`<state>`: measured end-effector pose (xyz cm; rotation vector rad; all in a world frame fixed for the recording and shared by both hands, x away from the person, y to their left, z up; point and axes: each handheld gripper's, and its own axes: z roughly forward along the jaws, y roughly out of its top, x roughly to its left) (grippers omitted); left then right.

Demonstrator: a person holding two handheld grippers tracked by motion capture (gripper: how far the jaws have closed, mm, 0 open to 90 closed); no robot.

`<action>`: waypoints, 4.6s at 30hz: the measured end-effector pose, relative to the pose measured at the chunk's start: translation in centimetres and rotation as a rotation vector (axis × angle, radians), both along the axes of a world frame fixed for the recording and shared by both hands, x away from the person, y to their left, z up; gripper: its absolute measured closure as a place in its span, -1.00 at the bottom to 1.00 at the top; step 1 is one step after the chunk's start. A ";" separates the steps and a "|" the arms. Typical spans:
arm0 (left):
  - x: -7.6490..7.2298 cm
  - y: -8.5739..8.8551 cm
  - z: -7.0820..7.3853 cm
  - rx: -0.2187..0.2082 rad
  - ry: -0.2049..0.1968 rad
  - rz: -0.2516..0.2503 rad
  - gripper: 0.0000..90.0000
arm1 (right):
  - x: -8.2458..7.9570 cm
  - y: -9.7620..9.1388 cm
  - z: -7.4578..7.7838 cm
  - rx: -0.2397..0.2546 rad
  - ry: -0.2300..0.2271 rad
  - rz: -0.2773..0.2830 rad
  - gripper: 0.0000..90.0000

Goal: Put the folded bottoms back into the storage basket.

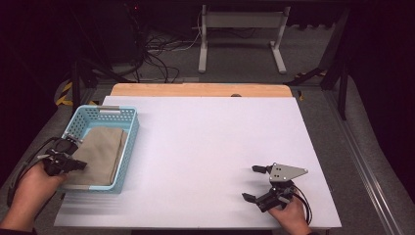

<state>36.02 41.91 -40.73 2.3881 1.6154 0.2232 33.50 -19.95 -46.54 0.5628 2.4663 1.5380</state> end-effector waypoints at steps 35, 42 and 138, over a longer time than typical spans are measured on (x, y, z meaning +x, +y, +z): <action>-3.2 -5.8 6.3 -0.276 -0.458 -0.150 0.10 | 0.0 -0.1 0.0 0.002 0.002 -0.005 -0.99; -3.4 -7.8 6.4 -0.342 -0.552 -0.209 -0.28 | 0.0 -0.1 0.0 0.003 0.001 -0.003 -0.99; -1.5 -21.5 -6.1 -0.663 -0.552 -0.524 -1.00 | -0.2 -0.2 0.1 0.014 -0.005 0.010 -0.99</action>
